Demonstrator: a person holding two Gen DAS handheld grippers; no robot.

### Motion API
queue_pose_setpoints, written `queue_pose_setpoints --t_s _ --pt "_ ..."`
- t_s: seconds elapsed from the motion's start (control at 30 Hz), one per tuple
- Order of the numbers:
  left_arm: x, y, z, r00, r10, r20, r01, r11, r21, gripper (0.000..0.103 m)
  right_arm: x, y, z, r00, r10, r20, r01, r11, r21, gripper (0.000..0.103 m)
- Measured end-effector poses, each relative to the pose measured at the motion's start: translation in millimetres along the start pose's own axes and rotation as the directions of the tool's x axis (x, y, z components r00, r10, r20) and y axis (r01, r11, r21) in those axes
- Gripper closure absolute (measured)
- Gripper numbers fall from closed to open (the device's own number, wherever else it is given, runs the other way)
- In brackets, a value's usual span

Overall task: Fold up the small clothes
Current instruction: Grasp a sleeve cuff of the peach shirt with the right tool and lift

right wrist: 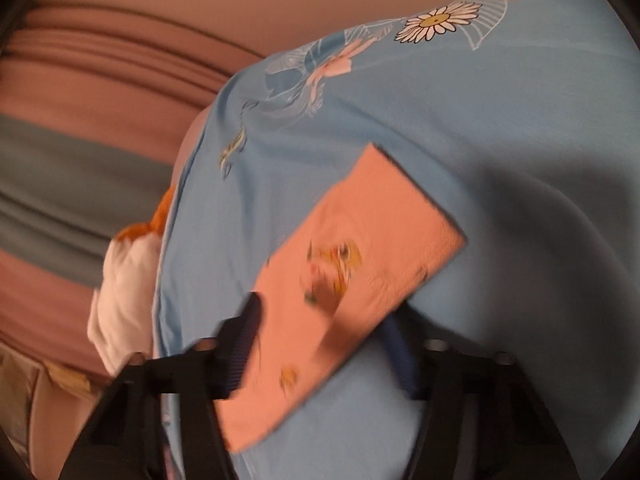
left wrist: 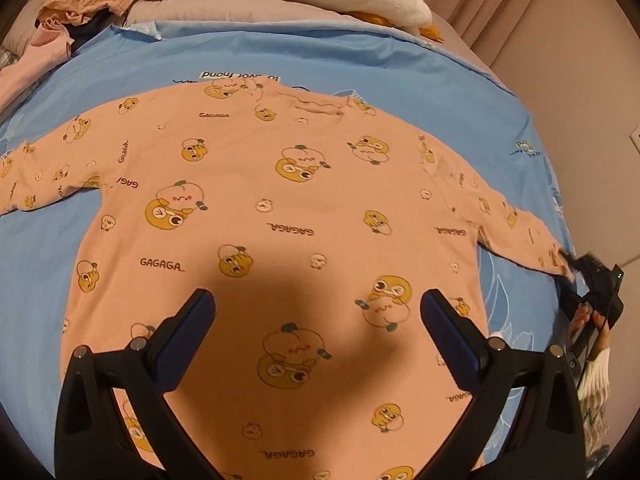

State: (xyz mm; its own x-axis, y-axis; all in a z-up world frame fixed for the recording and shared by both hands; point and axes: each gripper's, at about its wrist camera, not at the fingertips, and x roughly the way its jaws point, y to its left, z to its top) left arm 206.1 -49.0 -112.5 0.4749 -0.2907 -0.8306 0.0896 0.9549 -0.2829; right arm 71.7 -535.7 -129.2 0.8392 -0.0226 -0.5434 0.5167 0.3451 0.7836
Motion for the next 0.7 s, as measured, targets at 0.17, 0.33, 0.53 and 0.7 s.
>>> queue_pose_setpoints --t_s 0.17,0.33,0.53,0.7 --pt "-3 21 7 1.000 0.017 0.013 -0.016 1.000 -0.025 0.001 -16 21 -5 0.997 -0.051 0.053 0.058 0.990 -0.126 0.098" --pt "-17 53 14 0.998 0.022 0.054 -0.018 0.997 -0.079 0.001 -48 135 -33 0.994 -0.026 0.105 0.077 0.855 -0.514 0.098" --pt "-41 101 14 0.994 0.022 0.106 -0.004 0.986 -0.164 0.001 -50 281 -135 0.999 0.044 0.027 -0.003 0.575 -0.818 0.098" --pt "-59 147 7 0.990 0.067 0.124 -0.036 0.972 -0.232 0.001 -10 352 -257 1.000 0.005 0.002 0.001 0.277 -0.961 0.098"
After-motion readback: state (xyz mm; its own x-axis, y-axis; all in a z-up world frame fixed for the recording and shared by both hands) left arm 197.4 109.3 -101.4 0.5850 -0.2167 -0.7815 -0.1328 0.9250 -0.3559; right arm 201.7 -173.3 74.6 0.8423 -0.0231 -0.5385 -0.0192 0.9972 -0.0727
